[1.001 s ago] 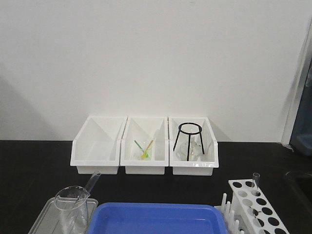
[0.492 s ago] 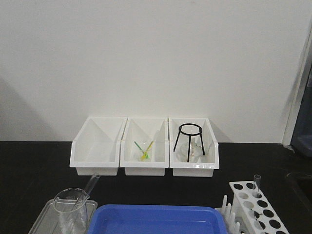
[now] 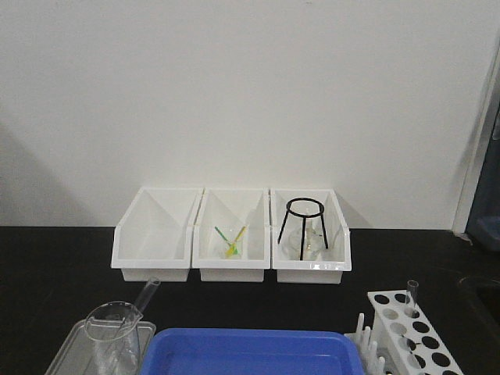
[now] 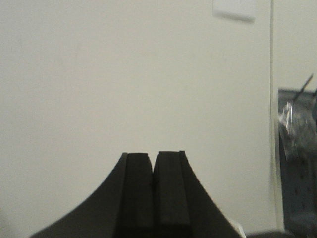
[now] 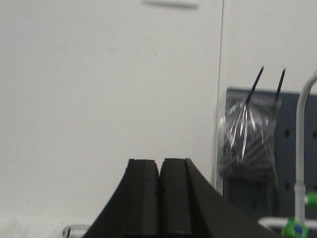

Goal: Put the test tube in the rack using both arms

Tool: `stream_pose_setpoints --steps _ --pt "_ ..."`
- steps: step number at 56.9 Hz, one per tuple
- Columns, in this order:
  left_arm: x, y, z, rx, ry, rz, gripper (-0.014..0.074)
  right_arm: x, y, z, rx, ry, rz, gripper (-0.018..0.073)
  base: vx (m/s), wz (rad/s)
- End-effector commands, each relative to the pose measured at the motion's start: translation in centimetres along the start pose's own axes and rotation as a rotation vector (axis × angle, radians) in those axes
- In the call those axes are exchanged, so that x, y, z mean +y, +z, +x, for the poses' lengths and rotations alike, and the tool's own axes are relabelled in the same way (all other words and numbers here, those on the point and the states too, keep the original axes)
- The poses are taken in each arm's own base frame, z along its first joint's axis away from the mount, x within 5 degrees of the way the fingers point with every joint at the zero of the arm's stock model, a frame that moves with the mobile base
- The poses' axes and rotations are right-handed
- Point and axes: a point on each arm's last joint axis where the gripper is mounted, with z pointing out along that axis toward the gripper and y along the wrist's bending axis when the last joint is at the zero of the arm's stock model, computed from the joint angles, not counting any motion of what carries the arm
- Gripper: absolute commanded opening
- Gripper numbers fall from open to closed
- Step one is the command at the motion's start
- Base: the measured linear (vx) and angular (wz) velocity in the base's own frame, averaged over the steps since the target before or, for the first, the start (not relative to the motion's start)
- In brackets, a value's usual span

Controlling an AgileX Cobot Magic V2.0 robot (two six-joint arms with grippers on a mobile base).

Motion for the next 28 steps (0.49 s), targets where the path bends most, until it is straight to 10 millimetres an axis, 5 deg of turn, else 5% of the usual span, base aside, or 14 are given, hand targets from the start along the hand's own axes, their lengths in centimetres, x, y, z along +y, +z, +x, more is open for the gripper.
stream_pose_setpoints --steps 1,6,13,28 --pt "-0.2 2.1 -5.6 -0.109 0.097 -0.001 -0.0007 -0.5 2.9 -4.8 -0.059 -0.031 0.015 -0.0008 0.00 -0.01" --pt "-0.3 5.7 -7.2 -0.025 0.176 0.000 -0.0007 -0.6 6.6 -5.8 0.008 -0.033 0.004 -0.0008 0.00 0.00" --pt "-0.3 10.8 -6.5 0.073 0.234 0.006 -0.0007 -0.4 10.9 -5.4 0.092 -0.032 -0.006 -0.0008 0.00 0.01" --pt "-0.1 15.9 -2.6 0.216 0.225 0.013 -0.0003 -0.1 14.3 -2.6 0.216 -0.018 -0.018 -0.0001 0.00 0.00"
